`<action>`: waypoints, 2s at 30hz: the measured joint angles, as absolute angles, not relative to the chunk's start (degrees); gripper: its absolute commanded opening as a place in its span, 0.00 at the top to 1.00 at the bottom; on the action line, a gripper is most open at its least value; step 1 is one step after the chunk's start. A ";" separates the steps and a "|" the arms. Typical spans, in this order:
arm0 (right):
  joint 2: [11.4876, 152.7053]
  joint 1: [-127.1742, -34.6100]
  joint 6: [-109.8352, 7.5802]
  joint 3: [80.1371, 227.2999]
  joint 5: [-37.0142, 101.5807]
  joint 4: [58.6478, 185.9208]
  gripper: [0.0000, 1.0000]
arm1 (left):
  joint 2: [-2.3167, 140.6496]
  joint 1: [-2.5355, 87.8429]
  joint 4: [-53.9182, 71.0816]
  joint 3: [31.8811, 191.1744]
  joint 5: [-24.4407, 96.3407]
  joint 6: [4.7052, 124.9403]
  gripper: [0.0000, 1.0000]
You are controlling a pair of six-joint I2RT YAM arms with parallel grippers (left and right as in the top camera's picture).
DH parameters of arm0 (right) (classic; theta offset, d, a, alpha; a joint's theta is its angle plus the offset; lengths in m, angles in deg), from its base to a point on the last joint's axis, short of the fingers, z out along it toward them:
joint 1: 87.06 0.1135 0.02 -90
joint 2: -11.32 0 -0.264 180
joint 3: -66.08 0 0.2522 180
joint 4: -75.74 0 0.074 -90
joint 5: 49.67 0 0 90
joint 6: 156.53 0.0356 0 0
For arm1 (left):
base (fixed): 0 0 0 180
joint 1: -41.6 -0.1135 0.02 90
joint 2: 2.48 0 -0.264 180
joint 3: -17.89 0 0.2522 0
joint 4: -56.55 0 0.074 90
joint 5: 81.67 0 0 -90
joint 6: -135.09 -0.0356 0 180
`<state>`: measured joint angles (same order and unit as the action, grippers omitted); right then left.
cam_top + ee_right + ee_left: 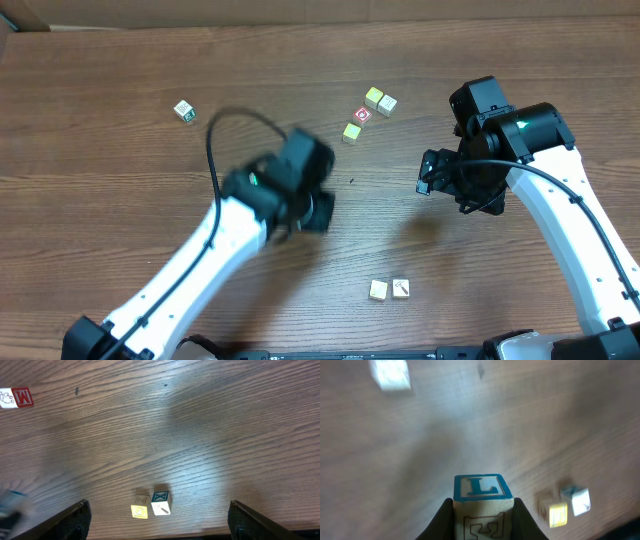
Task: Flip 5 blocks
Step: 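Grasp the blue L block with the left gripper and lift it, then place the blue L block next to the G block and release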
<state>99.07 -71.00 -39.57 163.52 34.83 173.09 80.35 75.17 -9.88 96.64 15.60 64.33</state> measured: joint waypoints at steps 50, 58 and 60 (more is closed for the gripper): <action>98.96 -71.00 -39.83 163.52 34.83 175.19 0.12 | 87.27 94.03 16.55 74.33 22.92 86.91 0.56; 98.96 -70.98 -39.78 163.52 34.83 175.12 0.12 | 81.83 94.03 13.38 74.44 21.42 86.71 0.52; 98.96 -70.98 -39.78 163.52 34.83 175.01 0.12 | 79.41 94.03 12.31 74.79 20.74 86.52 0.49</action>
